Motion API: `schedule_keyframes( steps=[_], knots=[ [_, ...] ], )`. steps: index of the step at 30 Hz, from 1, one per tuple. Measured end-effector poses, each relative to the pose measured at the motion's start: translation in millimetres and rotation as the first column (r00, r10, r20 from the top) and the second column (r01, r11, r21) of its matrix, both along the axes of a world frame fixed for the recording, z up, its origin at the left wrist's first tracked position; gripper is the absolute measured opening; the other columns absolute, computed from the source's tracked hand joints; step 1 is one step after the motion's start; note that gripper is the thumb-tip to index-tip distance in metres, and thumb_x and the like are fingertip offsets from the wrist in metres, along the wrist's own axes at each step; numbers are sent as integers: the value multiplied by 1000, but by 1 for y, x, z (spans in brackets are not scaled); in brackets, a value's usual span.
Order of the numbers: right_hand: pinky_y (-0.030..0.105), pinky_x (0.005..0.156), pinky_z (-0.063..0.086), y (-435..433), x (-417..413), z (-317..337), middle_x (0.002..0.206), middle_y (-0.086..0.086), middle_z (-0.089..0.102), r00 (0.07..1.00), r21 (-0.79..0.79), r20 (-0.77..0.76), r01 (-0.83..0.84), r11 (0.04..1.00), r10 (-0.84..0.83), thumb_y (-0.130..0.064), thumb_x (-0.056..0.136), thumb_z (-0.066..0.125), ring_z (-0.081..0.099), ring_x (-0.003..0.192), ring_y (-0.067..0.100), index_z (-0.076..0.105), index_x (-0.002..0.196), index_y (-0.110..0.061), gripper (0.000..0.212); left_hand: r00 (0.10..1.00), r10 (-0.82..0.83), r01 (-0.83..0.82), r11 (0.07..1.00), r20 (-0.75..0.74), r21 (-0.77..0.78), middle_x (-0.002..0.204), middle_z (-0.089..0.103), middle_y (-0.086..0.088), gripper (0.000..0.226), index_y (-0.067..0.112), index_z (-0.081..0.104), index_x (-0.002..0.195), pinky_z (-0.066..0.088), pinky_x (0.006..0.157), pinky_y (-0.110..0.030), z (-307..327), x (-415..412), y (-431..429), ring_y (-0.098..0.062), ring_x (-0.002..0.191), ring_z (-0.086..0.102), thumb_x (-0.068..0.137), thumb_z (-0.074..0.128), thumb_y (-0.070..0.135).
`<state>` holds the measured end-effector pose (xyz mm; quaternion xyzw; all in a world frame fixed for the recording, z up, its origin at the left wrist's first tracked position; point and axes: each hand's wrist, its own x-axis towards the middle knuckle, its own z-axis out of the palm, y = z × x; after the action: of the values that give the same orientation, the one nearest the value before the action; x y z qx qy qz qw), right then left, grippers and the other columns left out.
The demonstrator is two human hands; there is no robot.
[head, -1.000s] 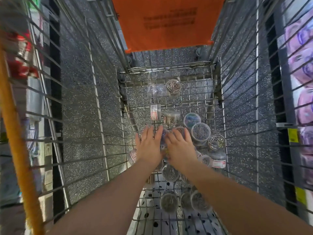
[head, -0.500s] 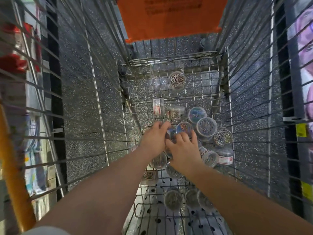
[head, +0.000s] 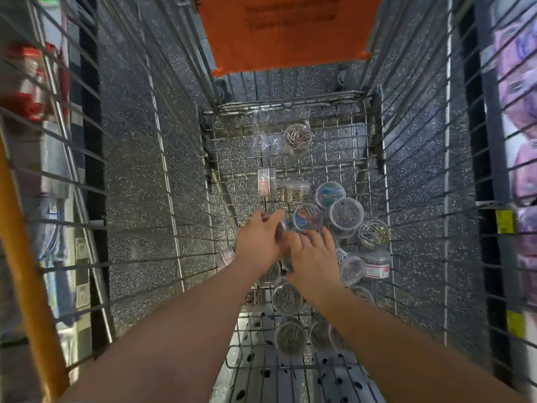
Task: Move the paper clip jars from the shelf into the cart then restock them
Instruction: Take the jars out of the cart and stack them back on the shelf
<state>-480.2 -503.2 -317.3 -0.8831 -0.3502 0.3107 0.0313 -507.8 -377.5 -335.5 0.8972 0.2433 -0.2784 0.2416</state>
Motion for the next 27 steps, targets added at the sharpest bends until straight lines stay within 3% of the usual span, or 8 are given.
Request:
schedule_keyframes(
  steps=[3,6,9,12,14,21,23,27],
  knots=[
    [39,111,24,1,5,16,130,3,47,996,14,-70,54,998,-53,-31,83,63,40,125,25,35,131,-15,58,993,73,-71,997,94,-20,145,26,-7,37,36,46,127,39,103,-44,22,8,-4,-31,127,36,91,51,34],
    [32,95,41,-4,14,39,125,5,44,967,62,-168,206,977,-193,-30,80,70,46,112,23,40,125,-14,56,978,168,-159,984,125,-76,147,19,-6,40,38,48,125,39,104,-46,51,18,-10,-30,132,31,86,56,34],
    [30,93,42,-8,26,73,125,4,40,946,107,-210,273,956,-247,-20,80,70,43,115,21,41,124,-15,53,970,215,-199,970,111,-140,148,18,-6,44,34,46,125,37,106,-45,89,24,-16,-30,133,30,84,61,35],
    [26,86,39,-13,35,112,121,3,40,959,148,-174,250,957,-223,-8,78,66,44,111,21,43,119,-15,47,963,233,-214,966,133,-143,145,19,-5,46,29,45,124,41,99,-31,127,23,-19,-25,125,38,82,64,27],
    [28,85,39,-17,38,138,125,5,39,965,177,-154,238,955,-212,-9,76,66,45,112,22,43,122,-16,51,965,214,-199,974,153,-107,146,15,-7,47,29,43,123,41,96,-29,152,20,-20,-27,124,39,82,66,23],
    [26,91,35,-39,36,232,131,2,39,997,350,-54,65,934,-49,-21,83,60,44,116,21,40,132,-17,53,932,256,-269,963,255,15,123,38,-7,56,28,39,129,47,86,-37,244,-12,-45,-28,105,53,80,66,32],
    [23,88,36,-47,35,257,130,1,40,1000,411,-29,14,912,-2,-21,82,61,46,112,19,40,133,-17,55,887,332,-353,936,321,8,122,44,-7,61,22,34,130,47,85,-36,270,-24,-57,-28,105,54,79,66,34],
    [23,91,37,-58,28,307,128,-1,44,997,516,52,-80,853,62,-28,81,64,45,114,17,40,136,-19,60,709,490,-523,848,508,-87,105,57,-1,58,17,37,113,48,76,-32,329,-47,-74,-23,94,59,73,73,37]
  ],
)
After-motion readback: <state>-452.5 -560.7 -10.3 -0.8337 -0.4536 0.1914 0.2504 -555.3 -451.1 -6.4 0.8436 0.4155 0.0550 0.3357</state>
